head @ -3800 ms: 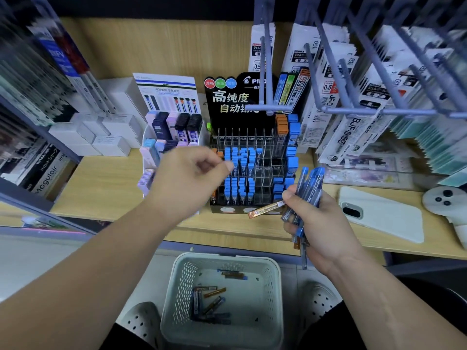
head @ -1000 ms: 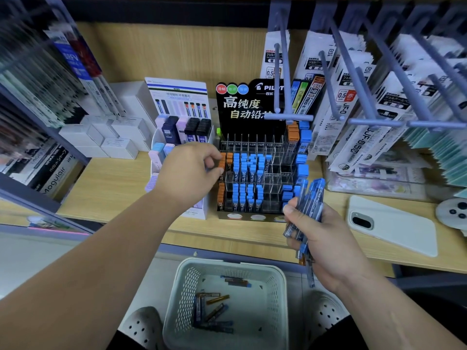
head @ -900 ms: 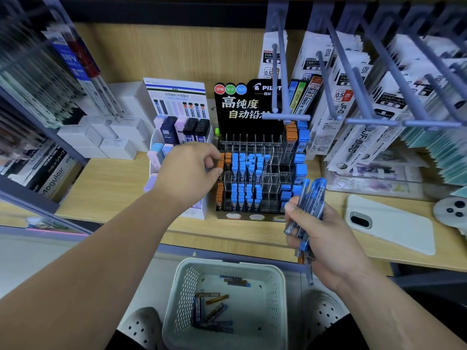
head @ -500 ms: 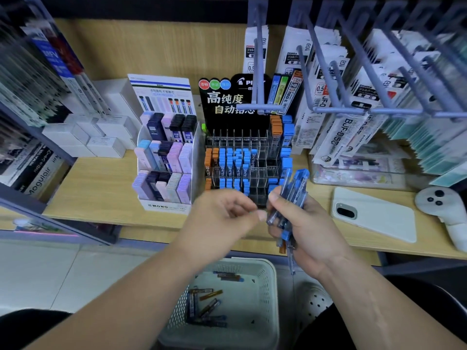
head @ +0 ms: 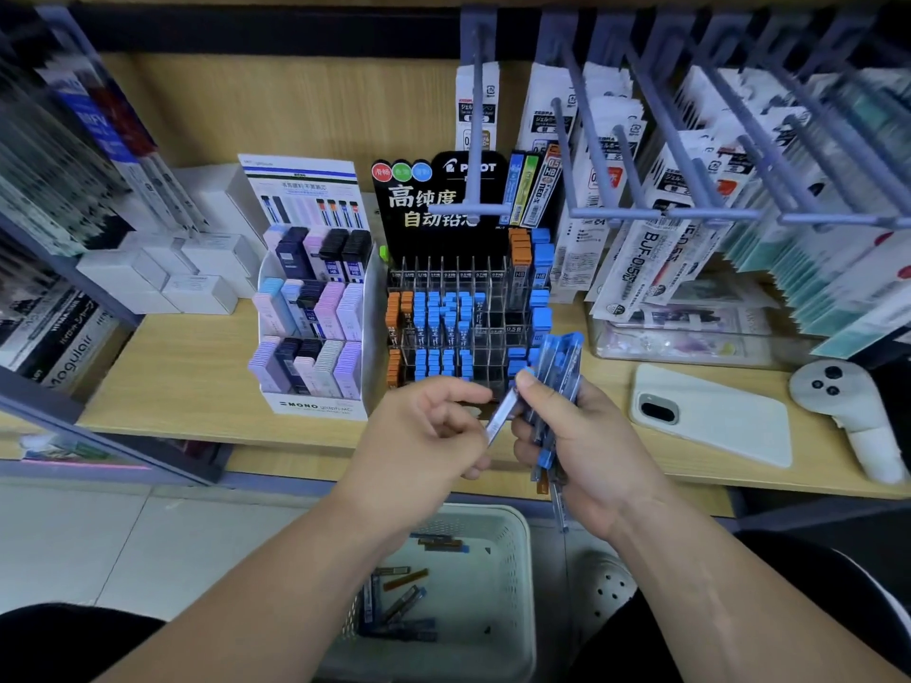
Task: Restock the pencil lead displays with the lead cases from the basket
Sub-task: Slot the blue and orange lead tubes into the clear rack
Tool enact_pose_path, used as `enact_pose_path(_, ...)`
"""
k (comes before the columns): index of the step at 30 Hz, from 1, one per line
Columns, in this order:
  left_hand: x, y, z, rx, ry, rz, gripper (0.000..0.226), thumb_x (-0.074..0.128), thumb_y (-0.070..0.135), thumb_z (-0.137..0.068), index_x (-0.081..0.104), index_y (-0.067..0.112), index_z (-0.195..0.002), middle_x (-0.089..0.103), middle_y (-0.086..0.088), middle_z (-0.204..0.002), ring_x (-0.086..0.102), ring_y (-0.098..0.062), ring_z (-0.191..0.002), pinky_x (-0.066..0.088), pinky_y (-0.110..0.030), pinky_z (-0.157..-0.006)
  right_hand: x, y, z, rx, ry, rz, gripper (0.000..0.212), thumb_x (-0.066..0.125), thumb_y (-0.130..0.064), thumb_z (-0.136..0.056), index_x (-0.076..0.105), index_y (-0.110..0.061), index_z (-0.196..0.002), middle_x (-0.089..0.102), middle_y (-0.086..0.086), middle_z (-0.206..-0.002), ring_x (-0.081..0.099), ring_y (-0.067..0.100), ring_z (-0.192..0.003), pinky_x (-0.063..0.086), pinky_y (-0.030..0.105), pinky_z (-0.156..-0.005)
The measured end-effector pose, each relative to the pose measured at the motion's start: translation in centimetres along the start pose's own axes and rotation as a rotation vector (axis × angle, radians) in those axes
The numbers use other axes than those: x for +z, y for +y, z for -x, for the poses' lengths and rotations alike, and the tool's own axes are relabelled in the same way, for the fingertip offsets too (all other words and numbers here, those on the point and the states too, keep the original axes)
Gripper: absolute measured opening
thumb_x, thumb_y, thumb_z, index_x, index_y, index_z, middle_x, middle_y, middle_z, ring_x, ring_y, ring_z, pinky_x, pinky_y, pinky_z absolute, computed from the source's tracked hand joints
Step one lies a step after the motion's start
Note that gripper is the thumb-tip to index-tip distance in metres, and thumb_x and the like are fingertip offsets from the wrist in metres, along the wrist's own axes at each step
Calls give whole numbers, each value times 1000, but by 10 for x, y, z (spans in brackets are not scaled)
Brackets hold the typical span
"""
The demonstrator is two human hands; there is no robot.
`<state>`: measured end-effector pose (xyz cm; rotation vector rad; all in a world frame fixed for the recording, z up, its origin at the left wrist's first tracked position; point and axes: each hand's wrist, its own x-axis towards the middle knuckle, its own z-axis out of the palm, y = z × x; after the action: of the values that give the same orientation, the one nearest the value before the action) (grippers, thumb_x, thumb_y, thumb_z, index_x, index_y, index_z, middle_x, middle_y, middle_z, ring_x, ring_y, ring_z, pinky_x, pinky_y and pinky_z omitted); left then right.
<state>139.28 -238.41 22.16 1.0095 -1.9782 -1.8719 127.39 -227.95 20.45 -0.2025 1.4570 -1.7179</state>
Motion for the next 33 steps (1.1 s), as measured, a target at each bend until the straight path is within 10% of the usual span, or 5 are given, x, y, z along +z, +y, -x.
enact_pose_path(7,4,0,1,11,-132,-79,57,62,0,-88,57,41,-127,63,-6,-69,65,-19,-64,57,-30,-63,4,4,1,20,-64,66,9,69,-22,-95,66,-13,-97,59,10,-78,52,24,-72,49,44,-71)
enact_pose_path(13,3,0,-11,129,-78,-202,31,63,17,-96,64,43,-112,61,2,-63,55,-17,-59,57,-50,-68,3,1,-1,58,-93,87,8,68,-22,-95,64,-16,-91,57,7,-77,47,12,-59,41,25,-50)
enact_pose_path(29,-6,55,-100,327,229,-293,13,72,6,-86,66,16,-82,70,-16,-76,67,-31,-68,60,-42,-64,-27,-20,5,76,73,45,20,65,-31,-98,58,-15,-88,55,-3,-65,44,11,-50,34,22,-43)
enact_pose_path(33,-10,53,-113,386,242,-445,18,74,6,-82,65,21,-77,64,3,-65,56,-6,-53,51,-24,-57,-28,-19,5,52,75,-27,15,66,-24,-97,61,-13,-88,57,2,-72,46,12,-57,37,22,-46)
